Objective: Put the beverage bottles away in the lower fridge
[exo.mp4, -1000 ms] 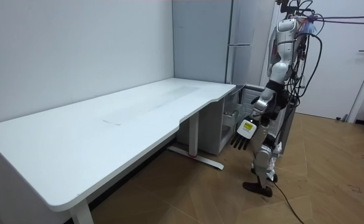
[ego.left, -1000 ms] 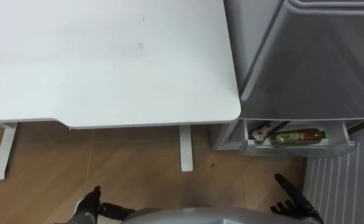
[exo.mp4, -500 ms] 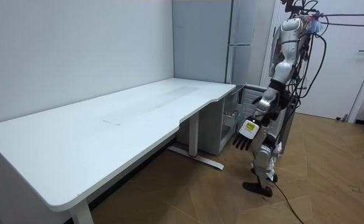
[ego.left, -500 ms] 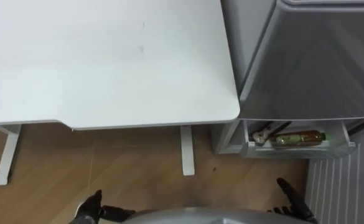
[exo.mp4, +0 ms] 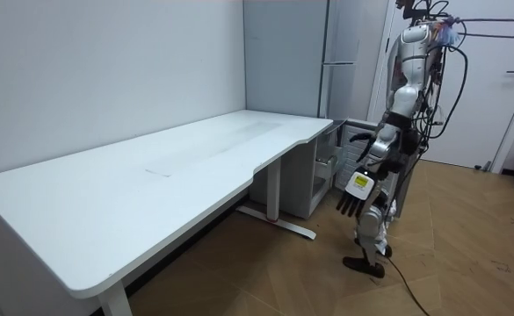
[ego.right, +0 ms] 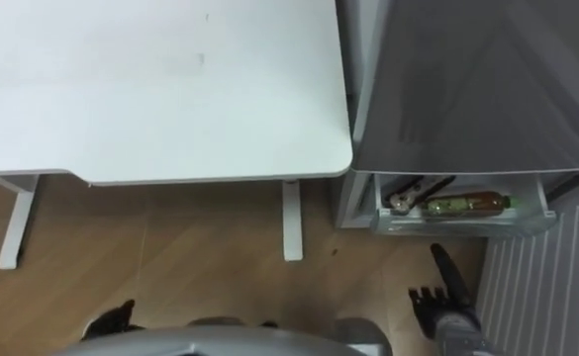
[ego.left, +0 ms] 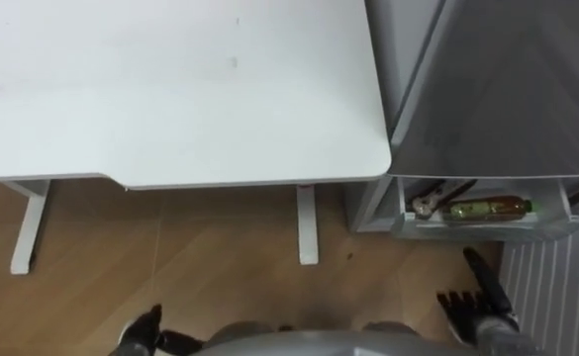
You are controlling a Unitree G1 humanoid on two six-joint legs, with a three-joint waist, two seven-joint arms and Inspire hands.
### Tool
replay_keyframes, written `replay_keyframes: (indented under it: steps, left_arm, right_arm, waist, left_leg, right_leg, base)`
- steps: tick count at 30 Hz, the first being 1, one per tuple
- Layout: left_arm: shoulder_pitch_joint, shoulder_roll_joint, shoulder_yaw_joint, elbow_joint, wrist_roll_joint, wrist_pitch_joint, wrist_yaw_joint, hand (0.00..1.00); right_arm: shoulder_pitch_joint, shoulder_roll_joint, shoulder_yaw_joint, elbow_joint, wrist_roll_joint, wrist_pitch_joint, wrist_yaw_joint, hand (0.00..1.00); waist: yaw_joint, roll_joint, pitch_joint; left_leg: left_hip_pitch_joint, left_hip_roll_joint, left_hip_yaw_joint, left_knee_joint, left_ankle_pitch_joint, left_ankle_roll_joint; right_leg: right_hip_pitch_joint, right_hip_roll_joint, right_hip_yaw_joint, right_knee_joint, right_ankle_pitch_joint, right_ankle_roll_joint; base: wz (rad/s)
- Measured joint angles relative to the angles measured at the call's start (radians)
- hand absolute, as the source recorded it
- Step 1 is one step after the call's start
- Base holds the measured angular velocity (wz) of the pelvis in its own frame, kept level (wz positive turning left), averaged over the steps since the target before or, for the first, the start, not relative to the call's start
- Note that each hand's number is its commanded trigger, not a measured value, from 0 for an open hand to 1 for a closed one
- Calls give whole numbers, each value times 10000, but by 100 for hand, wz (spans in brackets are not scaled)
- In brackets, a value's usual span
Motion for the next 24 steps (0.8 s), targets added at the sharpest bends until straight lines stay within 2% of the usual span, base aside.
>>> replay_keyframes:
  steps: [2, 3, 5, 8, 10, 11, 13, 16, 21, 22, 24]
  left_arm:
    - [-296, 7, -10, 164, -11, -32, 23, 0]
    - [-497, 7, -39, 160, -10, -34, 37, 0]
    - [-641, 10, -177, 155, -61, -67, 60, 0]
    - [-758, 49, -236, 242, -110, -183, 111, 0]
    - [-1013, 97, -293, 462, -124, -226, 124, 0]
    - [-1077, 130, -335, 513, -127, -241, 123, 0]
    - [-1295, 406, -741, 585, -305, -345, 121, 0]
    - [-1627, 739, -1201, 569, -322, -360, 311, 0]
    - [-1794, 755, -1301, 607, -599, -460, 654, 0]
    - [-1797, 759, -1318, 609, -891, -457, 732, 0]
    - [-1796, 776, -1319, 607, -1243, -457, 773, 0]
  right_arm:
    - [-399, -31, -67, -10, 562, -94, -1, 0]
    - [-595, -63, -58, -11, 723, -198, -20, 0]
    - [-744, -106, -55, 1, 847, -351, -71, 0]
    - [-1150, -103, -124, 324, 1163, -460, -205, 0]
    - [-1387, -130, -356, 346, 1486, -645, -243, 0]
    - [-1483, -141, -361, 346, 1569, -719, -253, 0]
    - [-1893, -193, -352, 339, 1819, -789, -259, 0]
    - [-2393, -344, -329, 296, 1815, -815, -360, 0]
    - [-3117, -822, -319, 285, 2056, -1000, -421, 0]
    - [-3160, -948, -271, 248, 2206, -1013, -429, 0]
    - [-3229, -1221, -270, 205, 2343, -1010, -466, 0]
  waist:
    - [95, 12, 26]
    - [183, 10, 65]
    - [327, 8, 80]
    - [505, -78, 131]
    - [519, -134, 163]
    - [529, -154, 175]
    - [531, -253, 229]
    - [557, -406, 225]
    - [667, -495, 233]
    - [734, -539, 222]
    - [829, -581, 212]
  left_leg:
    - [-683, -4, 40, 536, -90, 18]
    - [-1190, -10, 77, 962, -192, 23]
    - [-1912, -16, 128, 1552, -314, 33]
    - [-2731, -66, 367, 1993, -317, 35]
    - [-3471, -190, 380, 2447, -317, 32]
    - [-3712, -193, 385, 2593, -318, 28]
    - [-4579, -189, 375, 3148, -375, -68]
    - [-5767, -159, 336, 3926, -457, -128]
    - [-7054, -140, 318, 5133, -740, -163]
    - [-7297, -157, 306, 5337, -767, -166]
    - [-7764, -178, 314, 5685, -812, -151]
  right_leg:
    - [-805, -72, 60, 675, -203, -20]
    - [-1373, -138, 91, 1195, -379, -51]
    - [-2170, -204, 172, 1905, -630, -64]
    - [-3249, -405, 315, 2833, -838, -148]
    - [-4042, -550, 411, 3583, -1064, -156]
    - [-4273, -568, 420, 3760, -1105, -166]
    - [-5142, -639, 413, 4374, -1211, -273]
    - [-6284, -666, 399, 5142, -1336, -380]
    - [-7481, -693, 402, 6224, -1611, -459]
    - [-7709, -751, 374, 6453, -1729, -508]
    - [-8177, -850, 393, 6876, -1876, -483]
  base:
    - [-2]
    - [-3]
    - [0]
    - [-9]
    - [11]
    - [17]
    - [12]
    - [10]
    - [2]
    - [10]
    - [14]
